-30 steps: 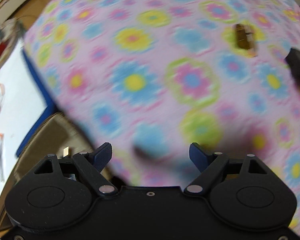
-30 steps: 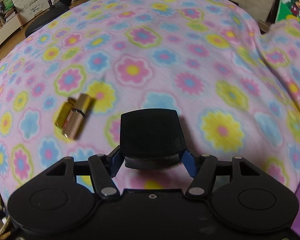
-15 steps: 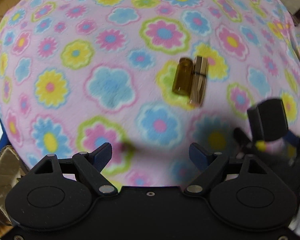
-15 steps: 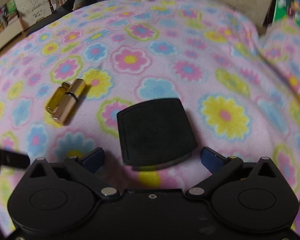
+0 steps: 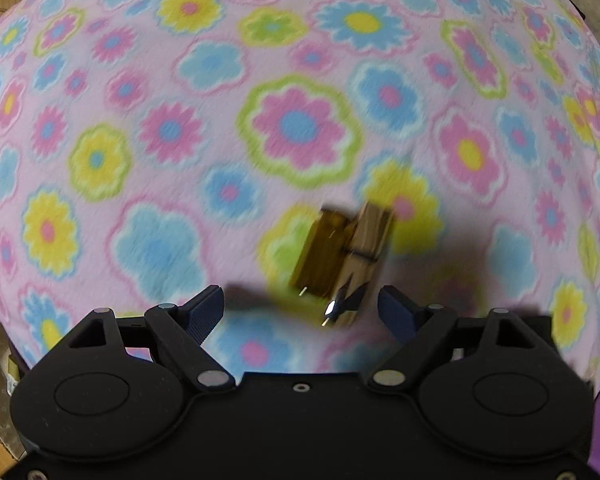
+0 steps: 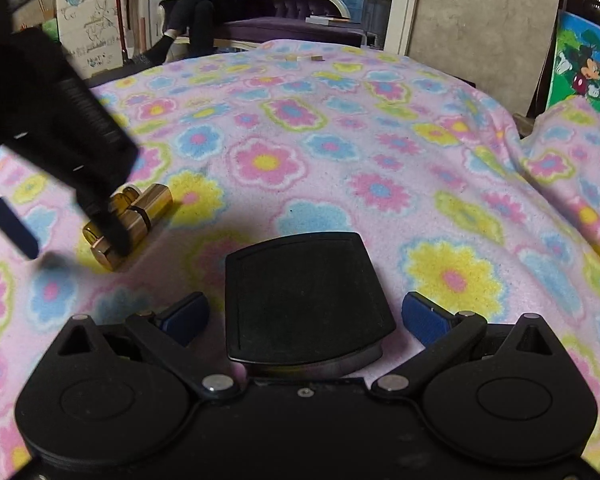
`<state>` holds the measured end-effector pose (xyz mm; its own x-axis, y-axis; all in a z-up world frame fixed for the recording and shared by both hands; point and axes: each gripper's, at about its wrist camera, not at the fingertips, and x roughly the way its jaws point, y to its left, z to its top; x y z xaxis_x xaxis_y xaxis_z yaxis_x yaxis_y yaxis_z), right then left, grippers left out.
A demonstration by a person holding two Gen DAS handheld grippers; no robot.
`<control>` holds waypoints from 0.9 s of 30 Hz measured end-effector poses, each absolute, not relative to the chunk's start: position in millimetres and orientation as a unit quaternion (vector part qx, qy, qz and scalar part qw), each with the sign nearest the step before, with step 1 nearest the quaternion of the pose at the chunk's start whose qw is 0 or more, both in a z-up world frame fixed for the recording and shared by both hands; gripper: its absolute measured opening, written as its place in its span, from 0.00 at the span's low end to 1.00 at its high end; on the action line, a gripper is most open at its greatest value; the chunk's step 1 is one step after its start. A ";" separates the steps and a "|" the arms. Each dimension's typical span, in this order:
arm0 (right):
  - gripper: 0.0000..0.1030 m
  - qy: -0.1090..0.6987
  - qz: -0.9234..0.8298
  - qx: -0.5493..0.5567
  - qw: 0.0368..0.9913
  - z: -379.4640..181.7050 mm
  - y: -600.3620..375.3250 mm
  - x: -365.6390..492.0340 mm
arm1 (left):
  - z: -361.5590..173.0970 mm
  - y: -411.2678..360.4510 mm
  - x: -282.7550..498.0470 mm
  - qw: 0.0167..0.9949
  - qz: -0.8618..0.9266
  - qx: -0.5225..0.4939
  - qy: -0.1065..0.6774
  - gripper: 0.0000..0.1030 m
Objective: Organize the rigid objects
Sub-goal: 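Grasp the gold metal cylinder beside the amber vial with the left gripper while right holds black adapter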
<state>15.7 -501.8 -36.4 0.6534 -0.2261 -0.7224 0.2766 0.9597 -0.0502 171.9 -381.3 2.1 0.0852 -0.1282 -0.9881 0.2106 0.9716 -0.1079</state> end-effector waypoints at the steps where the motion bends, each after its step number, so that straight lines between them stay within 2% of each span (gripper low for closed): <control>1: 1.00 0.391 -0.137 0.036 0.909 -35.9 -503.0 15.1 | 2.9 -386.8 175.1 0.738 -0.114 0.034 0.664 0.78; 21: 0.98 0.418 -0.151 0.046 0.895 -32.9 -501.7 16.7 | -14.4 -434.7 171.7 0.745 -0.112 0.113 0.648 0.78; 26: 0.93 0.430 -0.152 0.045 0.889 -30.5 -504.8 20.4 | -20.0 -446.5 172.0 0.740 -0.115 0.119 0.652 0.79; 27: 0.90 0.433 -0.154 0.046 0.887 -28.9 -506.2 20.7 | -20.5 -447.6 173.7 0.738 -0.118 0.115 0.655 0.79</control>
<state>20.7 -506.2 -28.9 0.5783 -0.2331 -0.7818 0.3134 0.9483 -0.0510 173.7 -447.6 -20.5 0.1152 -0.0240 -0.9930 0.3242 0.9459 0.0148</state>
